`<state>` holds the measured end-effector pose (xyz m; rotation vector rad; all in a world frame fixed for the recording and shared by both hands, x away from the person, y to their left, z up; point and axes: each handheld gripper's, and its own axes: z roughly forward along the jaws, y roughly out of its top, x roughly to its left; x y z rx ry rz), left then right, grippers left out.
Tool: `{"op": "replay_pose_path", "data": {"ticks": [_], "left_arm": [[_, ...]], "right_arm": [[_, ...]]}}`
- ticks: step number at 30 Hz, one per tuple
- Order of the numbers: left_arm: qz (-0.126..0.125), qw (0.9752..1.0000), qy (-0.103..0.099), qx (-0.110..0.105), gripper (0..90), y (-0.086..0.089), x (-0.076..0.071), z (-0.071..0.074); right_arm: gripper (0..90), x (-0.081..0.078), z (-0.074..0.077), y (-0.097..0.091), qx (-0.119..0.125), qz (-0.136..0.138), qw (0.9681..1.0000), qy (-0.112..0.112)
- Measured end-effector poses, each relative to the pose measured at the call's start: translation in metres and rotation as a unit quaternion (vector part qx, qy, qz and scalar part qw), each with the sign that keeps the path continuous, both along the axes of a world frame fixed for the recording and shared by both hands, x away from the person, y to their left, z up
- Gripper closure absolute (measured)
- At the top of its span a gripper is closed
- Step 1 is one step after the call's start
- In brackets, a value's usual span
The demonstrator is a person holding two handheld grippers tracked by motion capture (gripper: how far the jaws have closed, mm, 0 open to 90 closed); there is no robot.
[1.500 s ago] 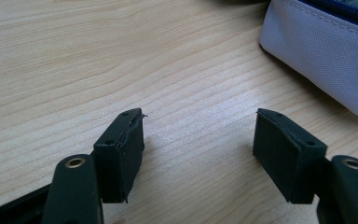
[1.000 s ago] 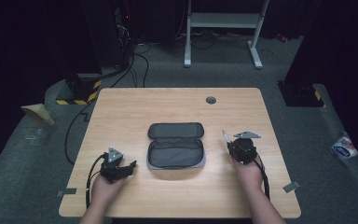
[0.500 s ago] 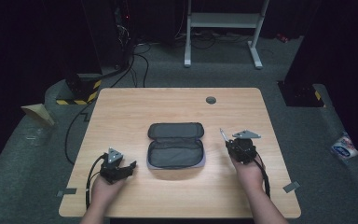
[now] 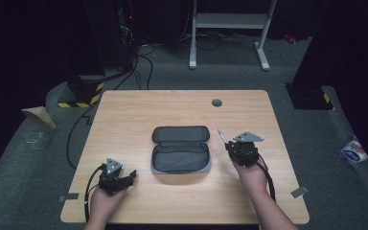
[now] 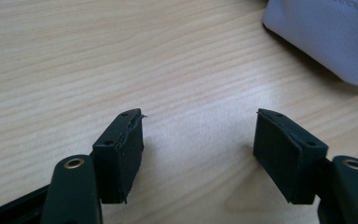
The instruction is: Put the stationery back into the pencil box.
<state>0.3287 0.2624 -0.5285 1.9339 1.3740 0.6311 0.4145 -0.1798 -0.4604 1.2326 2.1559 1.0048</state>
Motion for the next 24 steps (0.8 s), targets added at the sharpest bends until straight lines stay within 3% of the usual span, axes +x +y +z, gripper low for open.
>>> {"op": "replay_pose_path", "data": {"ticks": [14,24], "left_arm": [[0.01,1.0,0.0,-0.002,32.4,0.005,-0.017,0.0],[-0.002,1.0,0.002,0.001,31.3,0.006,-0.019,0.0]], "right_arm": [[78.7,0.0,0.013,0.026,0.008,0.052,0.9985,-0.018],[78.8,-0.002,0.015,0.056,0.008,0.092,0.9954,-0.025]]}}
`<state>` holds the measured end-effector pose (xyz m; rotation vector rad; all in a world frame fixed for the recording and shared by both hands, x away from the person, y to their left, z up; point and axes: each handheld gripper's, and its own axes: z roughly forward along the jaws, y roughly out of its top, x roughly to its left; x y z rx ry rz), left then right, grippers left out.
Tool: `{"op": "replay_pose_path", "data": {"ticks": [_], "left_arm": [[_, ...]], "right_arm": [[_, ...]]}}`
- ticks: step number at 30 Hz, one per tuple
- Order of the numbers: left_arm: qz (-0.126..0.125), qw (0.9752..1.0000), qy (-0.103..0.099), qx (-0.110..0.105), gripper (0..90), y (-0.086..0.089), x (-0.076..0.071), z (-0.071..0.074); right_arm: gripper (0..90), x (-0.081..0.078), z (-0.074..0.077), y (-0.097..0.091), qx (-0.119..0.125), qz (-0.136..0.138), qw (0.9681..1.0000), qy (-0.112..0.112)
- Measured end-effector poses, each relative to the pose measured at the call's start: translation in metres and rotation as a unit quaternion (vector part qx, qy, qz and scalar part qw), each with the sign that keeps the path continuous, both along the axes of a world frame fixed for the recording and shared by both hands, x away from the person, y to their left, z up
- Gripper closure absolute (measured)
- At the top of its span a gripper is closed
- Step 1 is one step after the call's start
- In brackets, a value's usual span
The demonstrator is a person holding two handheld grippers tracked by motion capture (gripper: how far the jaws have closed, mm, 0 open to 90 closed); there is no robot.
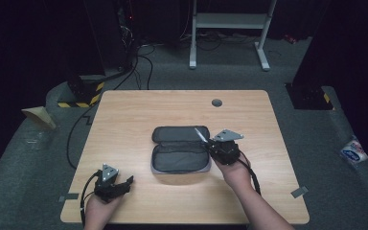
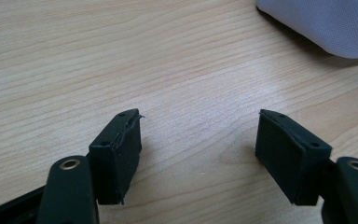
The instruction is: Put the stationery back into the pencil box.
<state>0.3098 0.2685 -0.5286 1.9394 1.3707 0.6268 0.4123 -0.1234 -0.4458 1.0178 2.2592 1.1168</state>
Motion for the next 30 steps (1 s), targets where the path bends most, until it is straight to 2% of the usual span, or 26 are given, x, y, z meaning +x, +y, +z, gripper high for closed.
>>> {"op": "replay_pose_path", "data": {"ticks": [8,16,21,26,30], "left_arm": [[-0.003,1.0,-0.001,0.003,30.2,0.0,0.0,0.0],[-0.004,1.0,-0.001,0.004,30.1,0.0,0.0,0.0],[-0.004,1.0,-0.001,0.004,30.1,0.0,0.0,0.0],[-0.004,1.0,-0.001,0.004,30.1,0.0,0.0,0.0],[-0.004,1.0,-0.001,0.004,30.1,0.0,0.0,0.0]], "right_arm": [[78.7,0.001,0.001,0.03,-0.001,0.033,0.9994,-0.001],[78.7,-0.002,-0.005,0.064,-0.005,0.071,0.9974,0.005],[78.7,-0.003,-0.007,0.078,-0.007,0.083,0.9965,0.01],[78.7,-0.003,-0.005,0.09,-0.014,0.099,0.995,0.004],[78.7,-0.003,-0.003,0.093,-0.012,0.104,0.9945,0.003]]}}
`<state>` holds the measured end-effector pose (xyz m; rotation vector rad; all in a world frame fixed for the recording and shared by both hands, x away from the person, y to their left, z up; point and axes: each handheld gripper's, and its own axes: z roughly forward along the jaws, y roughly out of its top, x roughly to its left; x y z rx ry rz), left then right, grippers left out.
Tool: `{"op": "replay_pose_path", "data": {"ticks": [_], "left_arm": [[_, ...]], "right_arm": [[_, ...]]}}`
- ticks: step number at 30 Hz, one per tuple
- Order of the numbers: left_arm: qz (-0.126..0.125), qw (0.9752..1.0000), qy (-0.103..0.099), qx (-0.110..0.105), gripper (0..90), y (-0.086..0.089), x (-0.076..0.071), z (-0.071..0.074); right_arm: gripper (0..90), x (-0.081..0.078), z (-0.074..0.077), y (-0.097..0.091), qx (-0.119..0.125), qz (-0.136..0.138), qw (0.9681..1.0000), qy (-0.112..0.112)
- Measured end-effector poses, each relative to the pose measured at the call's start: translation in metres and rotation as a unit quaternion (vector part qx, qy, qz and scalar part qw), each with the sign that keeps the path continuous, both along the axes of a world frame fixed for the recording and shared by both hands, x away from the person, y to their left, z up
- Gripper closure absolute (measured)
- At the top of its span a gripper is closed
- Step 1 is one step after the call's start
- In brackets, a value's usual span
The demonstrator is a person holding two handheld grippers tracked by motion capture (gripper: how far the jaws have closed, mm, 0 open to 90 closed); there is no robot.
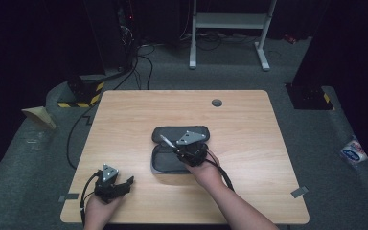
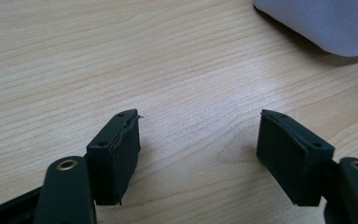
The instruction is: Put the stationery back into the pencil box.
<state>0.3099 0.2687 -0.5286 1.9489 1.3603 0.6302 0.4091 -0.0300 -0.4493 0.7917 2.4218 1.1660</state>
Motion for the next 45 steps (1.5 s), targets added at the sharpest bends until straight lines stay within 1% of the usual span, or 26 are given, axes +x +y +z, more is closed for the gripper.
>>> {"op": "replay_pose_path", "data": {"ticks": [4,8,10,14,16,20,22,23,24,27,29,37,45], "left_arm": [[0.0,1.0,0.0,0.0,30.1,0.0,0.0,0.0],[0.001,1.0,0.0,-0.001,30.0,0.0,0.0,0.0],[0.001,1.0,-0.001,-0.002,30.0,0.0,0.0,0.0],[0.001,1.0,-0.001,-0.002,30.0,-0.001,0.0,0.0],[0.0,1.0,0.0,-0.003,30.1,-0.001,0.0,0.0],[-0.001,1.0,0.0,-0.003,30.1,0.0,0.0,0.0],[-0.001,1.0,0.0,-0.003,30.1,0.0,0.0,0.0],[-0.001,1.0,0.0,-0.004,30.1,0.0,0.0,0.0],[-0.001,1.0,0.0,-0.003,30.1,0.0,0.0,0.0],[-0.002,1.0,0.001,-0.004,30.1,0.0,0.0,0.0],[-0.002,1.0,0.001,-0.004,30.1,0.0,0.0,0.0],[-0.002,1.0,0.001,-0.004,30.1,0.0,0.0,0.0],[-0.006,1.0,0.001,-0.004,30.1,-0.001,0.001,0.0]], "right_arm": [[78.7,0.001,-0.001,0.0,-0.002,-0.001,1.0,0.005],[78.7,0.003,-0.001,-0.002,-0.002,0.004,1.0,0.003],[78.5,0.004,-0.003,-0.002,-0.005,0.006,0.9999,0.013],[78.5,0.006,-0.011,0.0,-0.024,0.012,0.9993,0.026],[78.5,0.007,-0.014,0.0,-0.025,0.016,0.9989,0.037],[78.5,0.008,-0.016,0.0,-0.031,0.022,0.9984,0.041],[78.1,0.008,-0.018,0.0,-0.033,0.019,0.9983,0.044],[77.3,0.008,-0.018,0.0,-0.032,0.019,0.9982,0.046],[70.7,0.008,-0.018,0.0,-0.025,0.014,0.9984,0.049],[70.0,0.009,-0.018,0.0,-0.021,0.014,0.9983,0.052],[70.0,0.008,-0.018,0.0,-0.024,0.011,0.9984,0.05],[69.5,0.008,-0.015,-0.004,-0.018,0.004,0.9988,0.044],[66.2,0.006,-0.012,-0.015,-0.007,-0.011,0.9994,0.033]]}}
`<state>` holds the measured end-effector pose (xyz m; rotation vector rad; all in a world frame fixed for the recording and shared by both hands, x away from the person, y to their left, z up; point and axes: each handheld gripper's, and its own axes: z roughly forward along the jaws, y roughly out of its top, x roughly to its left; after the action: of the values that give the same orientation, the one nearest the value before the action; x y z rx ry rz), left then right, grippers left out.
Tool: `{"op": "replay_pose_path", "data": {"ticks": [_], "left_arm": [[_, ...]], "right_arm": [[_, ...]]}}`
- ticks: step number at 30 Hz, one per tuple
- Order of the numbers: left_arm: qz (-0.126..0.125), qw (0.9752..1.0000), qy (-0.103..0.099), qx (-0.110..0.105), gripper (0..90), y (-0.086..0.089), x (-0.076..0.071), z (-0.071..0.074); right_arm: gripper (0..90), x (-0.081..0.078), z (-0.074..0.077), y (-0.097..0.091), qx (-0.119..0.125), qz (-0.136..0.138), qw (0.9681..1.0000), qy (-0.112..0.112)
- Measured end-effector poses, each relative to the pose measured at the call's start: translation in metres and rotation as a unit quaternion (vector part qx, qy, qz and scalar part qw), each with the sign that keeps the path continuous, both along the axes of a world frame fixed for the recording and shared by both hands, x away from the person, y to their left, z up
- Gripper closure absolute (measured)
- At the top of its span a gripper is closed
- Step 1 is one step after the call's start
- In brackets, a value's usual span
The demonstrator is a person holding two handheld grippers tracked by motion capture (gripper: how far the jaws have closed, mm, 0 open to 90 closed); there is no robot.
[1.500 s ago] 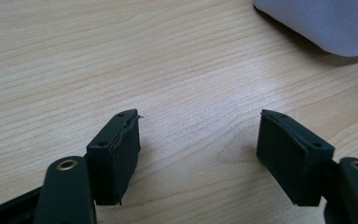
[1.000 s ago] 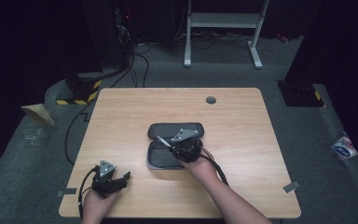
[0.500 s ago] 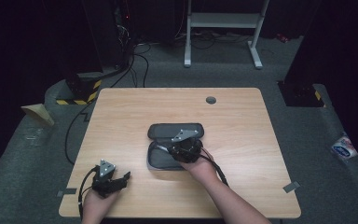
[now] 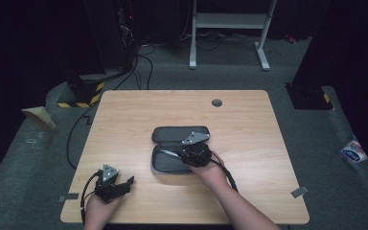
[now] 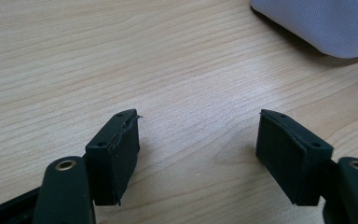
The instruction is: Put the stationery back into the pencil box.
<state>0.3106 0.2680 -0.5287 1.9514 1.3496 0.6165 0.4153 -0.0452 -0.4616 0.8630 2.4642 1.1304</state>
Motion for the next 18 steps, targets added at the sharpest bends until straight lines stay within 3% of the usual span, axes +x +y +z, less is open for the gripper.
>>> {"op": "replay_pose_path", "data": {"ticks": [8,18], "left_arm": [[-0.016,0.9999,0.0,-0.001,30.1,-0.002,0.004,0.0],[-0.03,0.9995,0.001,-0.007,30.2,-0.002,0.011,0.0]], "right_arm": [[57.9,-0.004,0.0,-0.021,0.015,-0.031,0.9994,-0.002],[52.0,-0.005,0.002,-0.069,0.025,-0.087,0.9958,-0.01]]}}
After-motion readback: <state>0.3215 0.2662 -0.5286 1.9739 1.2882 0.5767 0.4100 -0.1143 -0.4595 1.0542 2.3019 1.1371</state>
